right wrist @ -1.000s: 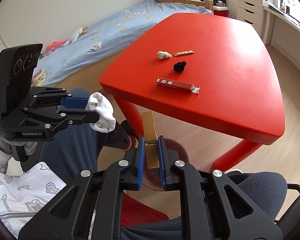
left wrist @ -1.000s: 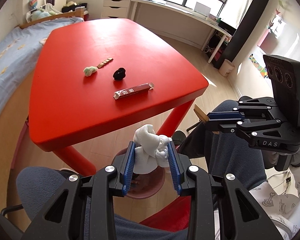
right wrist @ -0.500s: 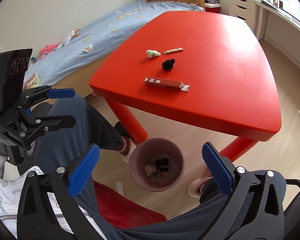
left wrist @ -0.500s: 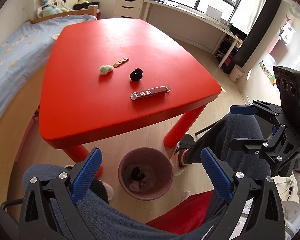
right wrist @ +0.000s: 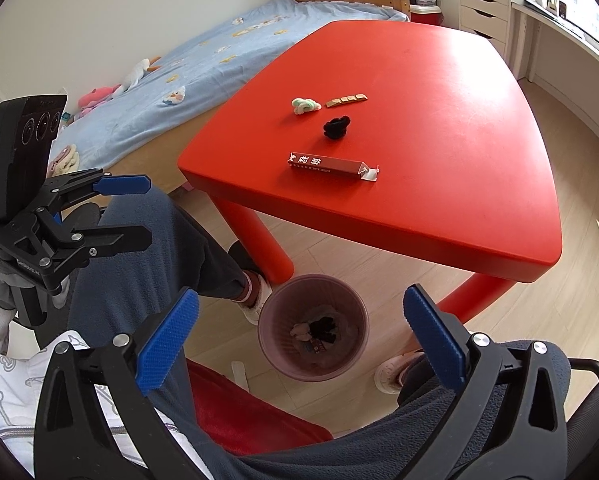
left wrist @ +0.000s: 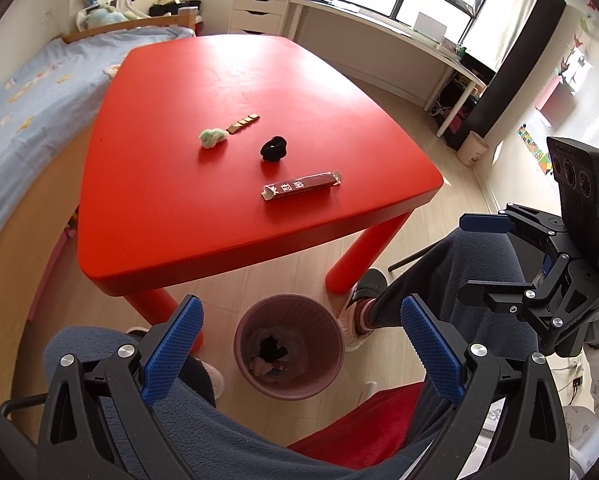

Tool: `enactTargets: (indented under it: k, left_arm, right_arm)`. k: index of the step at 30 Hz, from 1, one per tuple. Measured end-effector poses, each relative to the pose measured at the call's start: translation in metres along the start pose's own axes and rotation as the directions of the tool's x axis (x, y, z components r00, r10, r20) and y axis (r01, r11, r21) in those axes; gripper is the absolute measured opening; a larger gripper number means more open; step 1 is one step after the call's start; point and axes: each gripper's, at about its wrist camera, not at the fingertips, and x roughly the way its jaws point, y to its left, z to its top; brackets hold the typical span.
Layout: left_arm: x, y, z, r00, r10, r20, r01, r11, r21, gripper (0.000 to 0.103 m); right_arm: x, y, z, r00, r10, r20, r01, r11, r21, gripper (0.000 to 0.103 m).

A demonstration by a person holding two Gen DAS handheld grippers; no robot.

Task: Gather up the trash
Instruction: 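Move both open tools back up over the remaining table items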

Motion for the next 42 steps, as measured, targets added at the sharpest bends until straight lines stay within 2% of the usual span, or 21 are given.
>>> enactTargets:
  k: [13, 23, 31, 37, 42]
  left_arm:
    - [-0.003, 0.010, 0.016, 1.000, 0.007, 0.024, -0.007, 1.000, -0.011, 0.095]
    - [-0.001, 0.023, 0.050, 0.998, 0.033, 0.045, -0.034, 0.999, 0.021, 0.095]
    - [0.008, 0.040, 0.089, 0.998, 0.046, 0.049, -0.049, 0.998, 0.050, 0.095]
    - [0.027, 0.053, 0.113, 0.999, 0.050, 0.016, -0.051, 0.995, 0.080, 0.095]
    - [0.048, 0.061, 0.130, 0.998, 0.059, -0.020, -0.057, 0.994, 0.098, 0.095]
  right_arm:
    - [0.001, 0.002, 0.016, 1.000, -0.001, 0.001, 0.001, 0.999, -0.053, 0.100]
    - [0.002, -0.005, 0.052, 1.000, -0.004, 0.014, 0.006, 0.991, -0.135, 0.100]
    - [0.021, -0.012, 0.090, 1.000, -0.013, -0.023, 0.006, 0.967, -0.256, 0.100]
    - [0.042, -0.014, 0.110, 0.997, -0.017, -0.071, -0.009, 0.934, -0.357, 0.100]
    - [0.063, -0.018, 0.121, 0.992, -0.003, -0.124, -0.046, 0.918, -0.394, 0.100]
